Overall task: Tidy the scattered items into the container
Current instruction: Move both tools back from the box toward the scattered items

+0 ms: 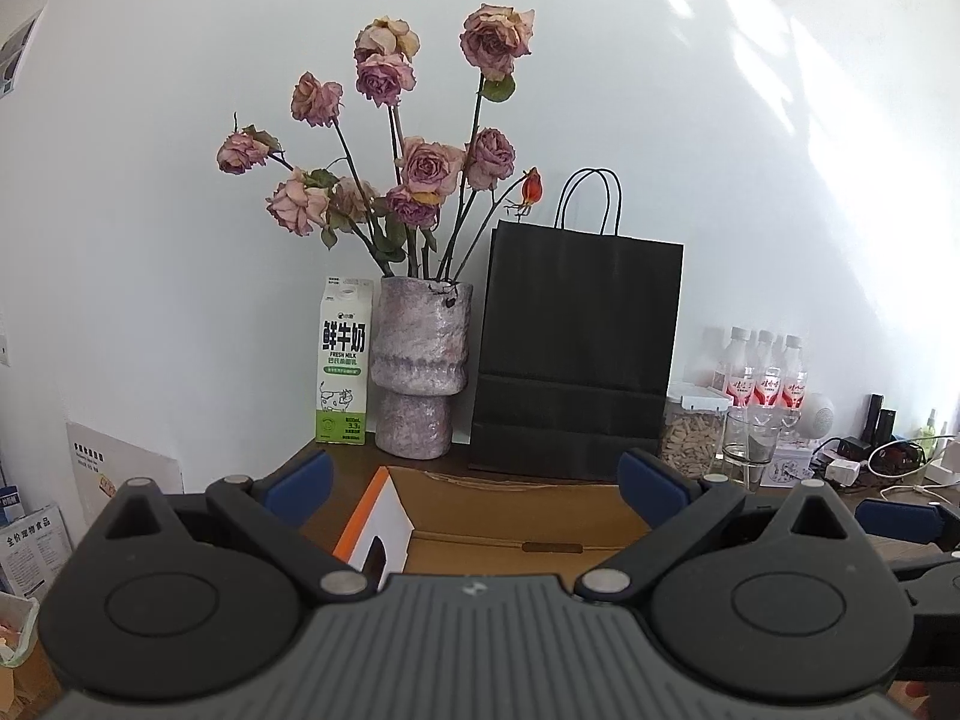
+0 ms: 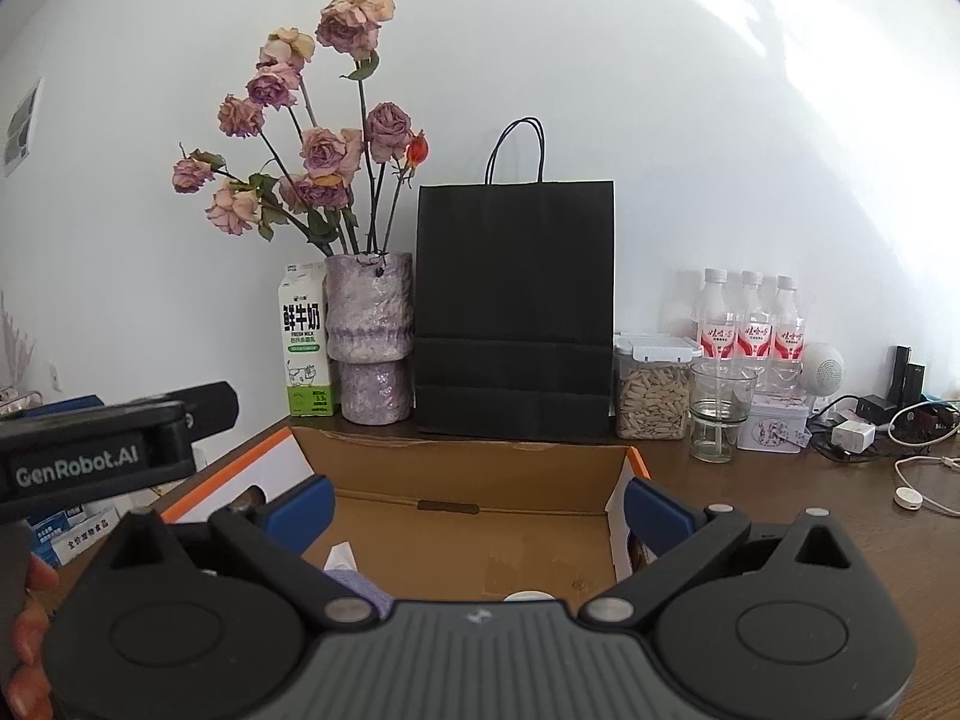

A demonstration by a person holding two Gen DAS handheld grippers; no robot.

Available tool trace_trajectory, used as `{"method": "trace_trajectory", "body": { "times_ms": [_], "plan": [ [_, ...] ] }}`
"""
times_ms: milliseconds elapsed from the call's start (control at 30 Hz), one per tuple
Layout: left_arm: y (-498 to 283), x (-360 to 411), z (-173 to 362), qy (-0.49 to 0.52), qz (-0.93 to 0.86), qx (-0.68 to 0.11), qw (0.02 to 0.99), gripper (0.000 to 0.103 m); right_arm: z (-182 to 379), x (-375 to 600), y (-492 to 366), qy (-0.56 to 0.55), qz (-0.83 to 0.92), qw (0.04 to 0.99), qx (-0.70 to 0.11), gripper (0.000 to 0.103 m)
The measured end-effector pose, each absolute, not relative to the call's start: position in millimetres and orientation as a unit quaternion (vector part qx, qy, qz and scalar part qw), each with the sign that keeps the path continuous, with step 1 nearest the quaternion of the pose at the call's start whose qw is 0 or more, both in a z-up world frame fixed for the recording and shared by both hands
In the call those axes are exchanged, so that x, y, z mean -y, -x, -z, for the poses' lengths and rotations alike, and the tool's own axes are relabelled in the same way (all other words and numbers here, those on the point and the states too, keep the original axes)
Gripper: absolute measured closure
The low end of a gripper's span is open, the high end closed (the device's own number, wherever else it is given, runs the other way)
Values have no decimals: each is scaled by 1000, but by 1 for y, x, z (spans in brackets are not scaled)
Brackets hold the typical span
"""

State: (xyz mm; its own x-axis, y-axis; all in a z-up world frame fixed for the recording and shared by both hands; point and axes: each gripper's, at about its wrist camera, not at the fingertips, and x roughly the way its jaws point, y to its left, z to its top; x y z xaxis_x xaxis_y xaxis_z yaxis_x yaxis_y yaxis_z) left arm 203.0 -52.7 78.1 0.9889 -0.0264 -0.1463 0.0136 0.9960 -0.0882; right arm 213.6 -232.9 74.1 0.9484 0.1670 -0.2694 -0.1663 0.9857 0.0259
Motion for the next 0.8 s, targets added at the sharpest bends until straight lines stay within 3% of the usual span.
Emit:
{"method": "trace_trajectory", "body": {
  "times_ms": [800],
  "plan": [
    [-131,33,-80,11,6,-93,996,0,-77,263,-127,19,-68,987,-142,0]
  ]
}}
